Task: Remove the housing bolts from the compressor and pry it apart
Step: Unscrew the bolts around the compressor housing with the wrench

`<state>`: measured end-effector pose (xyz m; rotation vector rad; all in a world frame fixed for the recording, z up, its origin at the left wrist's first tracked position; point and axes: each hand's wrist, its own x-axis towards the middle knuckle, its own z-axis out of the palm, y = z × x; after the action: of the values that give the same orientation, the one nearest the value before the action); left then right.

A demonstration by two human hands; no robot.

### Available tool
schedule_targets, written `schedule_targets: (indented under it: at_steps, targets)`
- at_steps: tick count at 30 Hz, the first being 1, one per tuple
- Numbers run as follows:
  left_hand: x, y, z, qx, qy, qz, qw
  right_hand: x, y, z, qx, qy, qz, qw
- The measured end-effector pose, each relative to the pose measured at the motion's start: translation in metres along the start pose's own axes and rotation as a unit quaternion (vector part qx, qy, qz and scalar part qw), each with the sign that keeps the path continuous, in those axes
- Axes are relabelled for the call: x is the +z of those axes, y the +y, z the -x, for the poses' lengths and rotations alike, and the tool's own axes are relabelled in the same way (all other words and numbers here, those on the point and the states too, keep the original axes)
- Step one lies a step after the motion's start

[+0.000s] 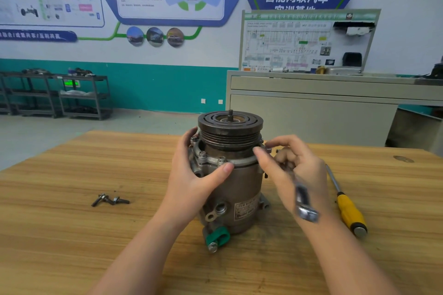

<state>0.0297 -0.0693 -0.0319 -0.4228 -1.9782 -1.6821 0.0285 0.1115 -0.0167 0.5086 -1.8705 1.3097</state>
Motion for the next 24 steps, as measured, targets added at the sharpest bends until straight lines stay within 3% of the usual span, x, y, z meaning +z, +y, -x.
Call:
schedule_targets:
  at_steps: [10,17,24]
  targets:
    - [-0.0004,0.0006,0.0001,0.009,-0.001,0.004,1.0,0.0007,0.0013,0.0001,0.008,-0.006,0.033,0.999]
    - [0.0009,-0.0028,0.0007,0.017,0.001,0.025,1.0,0.0003,-0.0007,0.0022,-0.044,-0.006,0.066,0.997]
    - [0.0003,-0.0028,0.0,0.024,-0.005,0.024,0.999,0.0008,-0.0044,0.0004,0.025,-0.025,0.009,0.999]
